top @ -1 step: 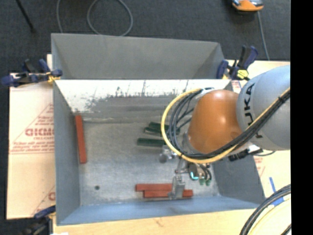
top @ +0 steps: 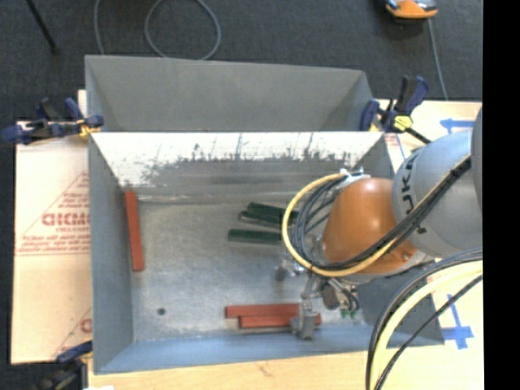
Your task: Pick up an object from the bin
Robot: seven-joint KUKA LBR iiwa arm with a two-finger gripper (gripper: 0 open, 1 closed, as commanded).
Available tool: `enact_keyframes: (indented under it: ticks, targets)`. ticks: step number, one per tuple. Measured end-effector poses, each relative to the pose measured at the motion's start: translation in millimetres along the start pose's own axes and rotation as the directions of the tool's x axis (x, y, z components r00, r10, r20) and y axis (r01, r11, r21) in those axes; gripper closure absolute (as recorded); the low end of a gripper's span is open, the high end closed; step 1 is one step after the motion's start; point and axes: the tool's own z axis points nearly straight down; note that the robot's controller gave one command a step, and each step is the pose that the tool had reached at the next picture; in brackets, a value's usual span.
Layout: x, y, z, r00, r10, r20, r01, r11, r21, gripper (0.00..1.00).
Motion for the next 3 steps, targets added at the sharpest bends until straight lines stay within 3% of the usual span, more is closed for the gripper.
enact_keyframes:
  ticks: [1,2,3]
  targets:
    - [2.7,2,-3,1.000,-0.003,-0.011,0.003,1.000,-0.001,1.00]
    - [-60.9,71,-123,1.000,-0.014,-0.003,0.014,1.000,-0.004,1.00]
    - [-111.5,55,-207,0.784,-0.621,-0.004,0.621,0.784,-0.006,1.00]
